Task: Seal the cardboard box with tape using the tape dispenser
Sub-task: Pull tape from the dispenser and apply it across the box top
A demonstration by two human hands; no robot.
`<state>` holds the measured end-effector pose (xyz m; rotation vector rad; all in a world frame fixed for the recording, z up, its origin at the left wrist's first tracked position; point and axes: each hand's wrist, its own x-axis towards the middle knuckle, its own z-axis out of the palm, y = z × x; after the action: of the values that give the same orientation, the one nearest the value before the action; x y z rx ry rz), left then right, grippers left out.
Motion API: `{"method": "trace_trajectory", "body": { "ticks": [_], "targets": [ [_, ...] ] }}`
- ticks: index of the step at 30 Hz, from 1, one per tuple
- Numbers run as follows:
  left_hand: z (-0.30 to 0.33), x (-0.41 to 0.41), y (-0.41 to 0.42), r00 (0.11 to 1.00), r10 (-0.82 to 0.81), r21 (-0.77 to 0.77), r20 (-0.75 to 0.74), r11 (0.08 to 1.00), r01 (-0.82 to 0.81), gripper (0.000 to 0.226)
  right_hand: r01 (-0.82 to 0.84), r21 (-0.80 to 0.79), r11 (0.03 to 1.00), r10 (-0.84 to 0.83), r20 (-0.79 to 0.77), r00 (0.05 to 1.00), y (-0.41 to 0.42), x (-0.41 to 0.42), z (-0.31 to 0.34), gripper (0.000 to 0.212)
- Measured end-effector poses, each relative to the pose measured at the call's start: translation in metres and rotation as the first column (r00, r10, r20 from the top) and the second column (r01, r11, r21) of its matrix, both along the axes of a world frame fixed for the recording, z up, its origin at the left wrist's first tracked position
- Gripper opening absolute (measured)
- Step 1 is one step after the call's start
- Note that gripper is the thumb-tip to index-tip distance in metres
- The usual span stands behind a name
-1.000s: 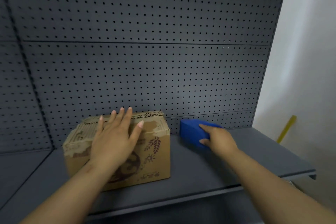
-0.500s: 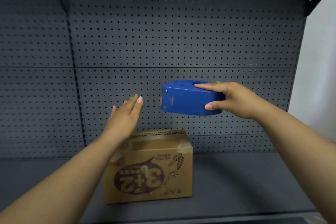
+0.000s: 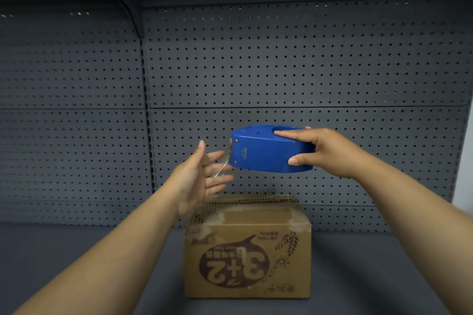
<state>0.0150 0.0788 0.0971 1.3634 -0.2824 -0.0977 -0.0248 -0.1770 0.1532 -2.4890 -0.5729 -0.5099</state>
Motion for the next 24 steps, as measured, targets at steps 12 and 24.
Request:
{"method": "trace_trajectory", "body": {
  "ticks": [12, 24],
  "targets": [
    [-0.004, 0.025, 0.028, 0.984, 0.143, -0.035, -0.107, 0.989, -0.147, 0.014, 0.017, -0.063, 0.998, -0.021, -0.069, 0.997, 0.02, 0.019, -0.011, 0.061],
    [-0.018, 0.063, 0.052, 0.943, 0.285, 0.142, -0.17, 0.954, -0.263, 0.024, 0.022, -0.199, 0.98, -0.046, -0.116, 0.992, 0.023, 0.041, -0.019, 0.06]
  ]
}}
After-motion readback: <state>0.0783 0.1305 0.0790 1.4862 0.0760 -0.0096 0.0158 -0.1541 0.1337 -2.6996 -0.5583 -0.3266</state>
